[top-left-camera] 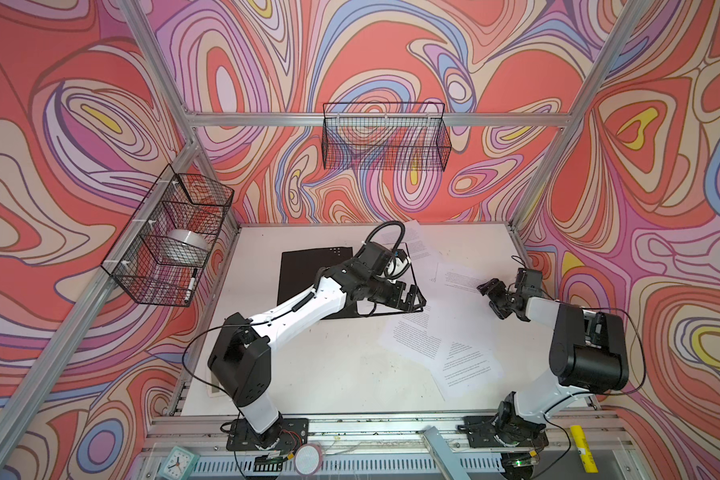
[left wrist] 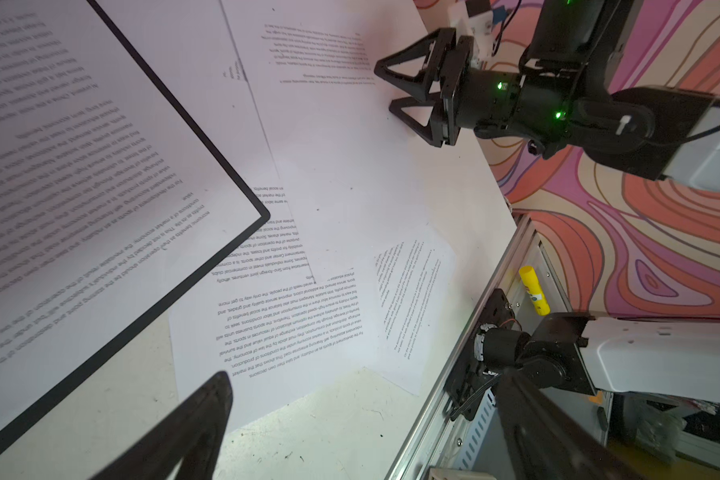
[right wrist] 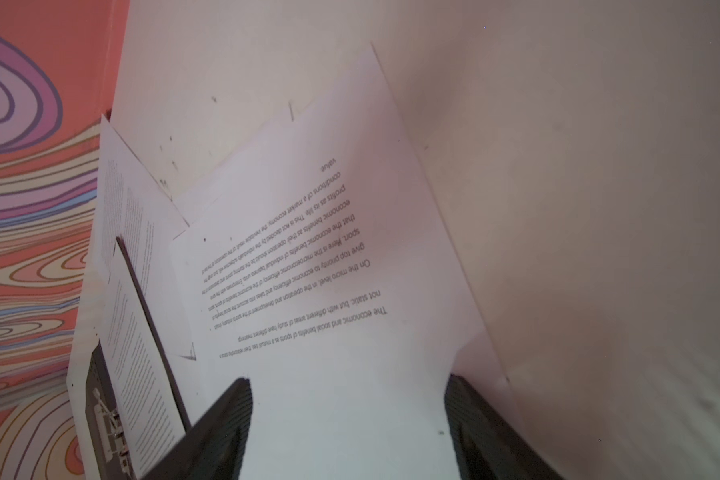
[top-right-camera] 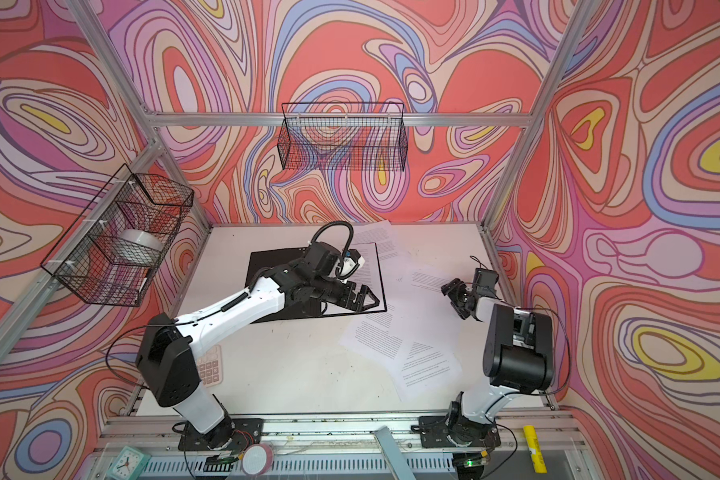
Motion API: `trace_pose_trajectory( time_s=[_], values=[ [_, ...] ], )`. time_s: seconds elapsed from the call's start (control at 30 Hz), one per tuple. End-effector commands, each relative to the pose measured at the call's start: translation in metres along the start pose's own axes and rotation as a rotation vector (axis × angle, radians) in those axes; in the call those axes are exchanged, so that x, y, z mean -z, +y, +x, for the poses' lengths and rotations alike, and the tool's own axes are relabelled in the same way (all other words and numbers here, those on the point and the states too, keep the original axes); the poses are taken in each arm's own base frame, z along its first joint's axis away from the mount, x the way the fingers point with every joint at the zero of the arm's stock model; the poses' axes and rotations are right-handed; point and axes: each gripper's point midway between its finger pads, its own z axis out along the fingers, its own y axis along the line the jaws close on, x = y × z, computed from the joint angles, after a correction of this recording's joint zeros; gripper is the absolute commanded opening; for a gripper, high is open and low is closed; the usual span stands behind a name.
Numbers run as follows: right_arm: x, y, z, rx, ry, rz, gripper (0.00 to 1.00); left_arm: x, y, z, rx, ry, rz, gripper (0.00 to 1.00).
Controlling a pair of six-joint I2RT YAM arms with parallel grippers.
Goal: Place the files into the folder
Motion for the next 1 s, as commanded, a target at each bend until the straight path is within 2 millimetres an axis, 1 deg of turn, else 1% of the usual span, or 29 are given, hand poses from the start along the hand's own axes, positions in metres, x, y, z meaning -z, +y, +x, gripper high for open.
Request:
trace_pose_trajectory(
  time_s=[0.0, 0.07, 0.13, 0.27, 0.33, 0.4, 0.5, 0.6, 0.67, 0.73, 0.87, 0.97],
  values=[
    [-0.006, -0.018, 0.056, -0.049, 0.175, 0.078, 0.78, -0.025, -0.003, 0.0, 0.034, 0.038, 0.006, 0.98],
    [-0.004, -0.01, 0.061, -0.037, 0.193, 0.061, 0.78, -0.04, -0.005, 0.001, 0.036, 0.063, 0.012, 0.98],
    [0.0, -0.004, 0.058, -0.017, 0.186, 0.051, 0.78, -0.053, -0.007, 0.0, 0.037, 0.078, 0.011, 0.98],
    [0.01, 0.006, 0.033, 0.022, 0.102, 0.069, 0.78, -0.081, -0.01, 0.006, 0.053, 0.121, 0.022, 0.98],
    [0.014, 0.004, 0.014, 0.007, 0.035, 0.104, 0.78, -0.093, -0.01, 0.011, 0.058, 0.141, 0.021, 0.98],
    [0.015, 0.002, -0.002, -0.028, -0.007, 0.094, 0.79, -0.103, -0.012, 0.015, 0.061, 0.159, 0.032, 0.98],
    [0.007, 0.0, -0.022, -0.05, -0.033, 0.1, 0.79, -0.117, -0.013, 0.022, 0.068, 0.178, 0.039, 0.98],
    [-0.002, -0.001, -0.039, -0.039, -0.055, 0.119, 0.79, -0.128, -0.009, 0.028, 0.08, 0.197, 0.038, 0.98],
    [-0.007, 0.001, -0.049, -0.027, -0.068, 0.111, 0.79, -0.135, -0.005, 0.03, 0.091, 0.202, 0.037, 0.98],
    [-0.017, 0.0, -0.055, -0.02, -0.055, 0.108, 0.79, -0.14, -0.002, 0.031, 0.095, 0.204, 0.033, 0.98],
    [-0.03, 0.006, -0.065, -0.003, -0.048, 0.087, 0.79, -0.151, 0.007, 0.036, 0.109, 0.221, 0.016, 0.98],
    [-0.04, 0.009, -0.068, 0.002, -0.034, 0.067, 0.79, -0.156, 0.013, 0.043, 0.119, 0.236, 0.007, 0.98]
  ],
)
